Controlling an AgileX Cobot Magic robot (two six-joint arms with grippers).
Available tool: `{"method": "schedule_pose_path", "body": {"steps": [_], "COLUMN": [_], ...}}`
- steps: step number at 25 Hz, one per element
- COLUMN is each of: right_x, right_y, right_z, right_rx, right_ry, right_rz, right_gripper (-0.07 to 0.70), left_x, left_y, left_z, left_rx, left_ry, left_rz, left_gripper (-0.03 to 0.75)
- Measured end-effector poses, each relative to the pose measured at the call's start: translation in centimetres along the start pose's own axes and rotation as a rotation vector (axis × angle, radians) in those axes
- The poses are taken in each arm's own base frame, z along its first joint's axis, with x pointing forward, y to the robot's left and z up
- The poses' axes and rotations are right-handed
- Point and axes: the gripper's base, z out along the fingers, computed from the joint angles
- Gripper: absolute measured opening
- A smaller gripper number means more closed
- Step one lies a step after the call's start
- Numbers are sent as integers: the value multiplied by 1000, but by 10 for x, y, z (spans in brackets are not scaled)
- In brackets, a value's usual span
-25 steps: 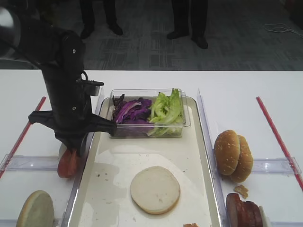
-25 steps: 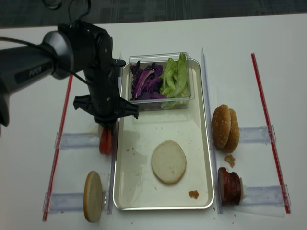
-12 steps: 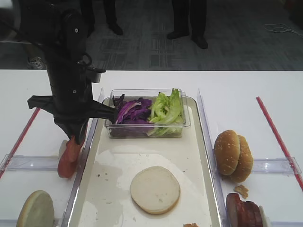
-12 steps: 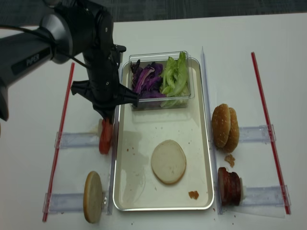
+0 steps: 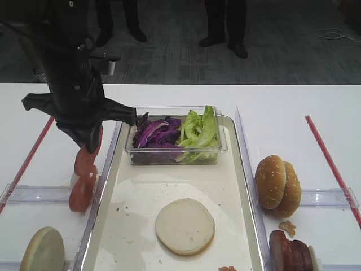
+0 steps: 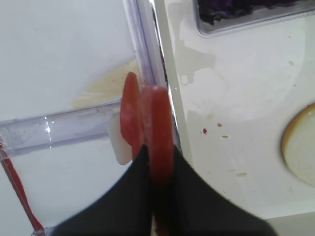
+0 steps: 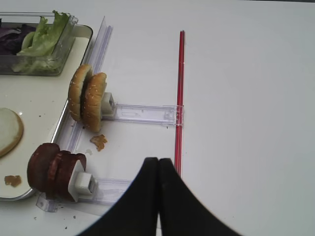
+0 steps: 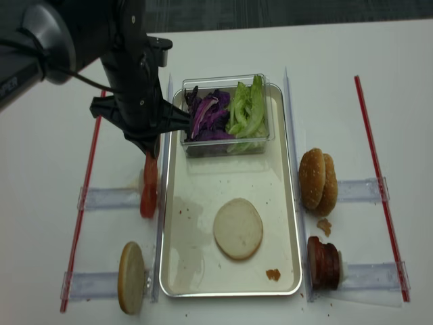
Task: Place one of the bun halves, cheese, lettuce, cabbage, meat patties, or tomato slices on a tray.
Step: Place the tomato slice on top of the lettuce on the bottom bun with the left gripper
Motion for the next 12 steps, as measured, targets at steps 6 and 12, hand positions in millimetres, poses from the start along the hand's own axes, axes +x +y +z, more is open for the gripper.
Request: {"method": "schedule_pose_path", "body": {"steps": [6, 12], "right_x": [0, 0], "right_y": [0, 0], "right_z": [0, 0], "right_rx": [0, 0], "right_ry": [0, 0], "right_rz": [2, 2], "right_gripper": [133, 133], "left_x": [14, 31], "left_y": [-11, -20], "left_z": [-17, -13], "left_rx": [35, 91], "left_ry": [-27, 21], "left_rz": [38, 59], "left_gripper": [12, 12]}}
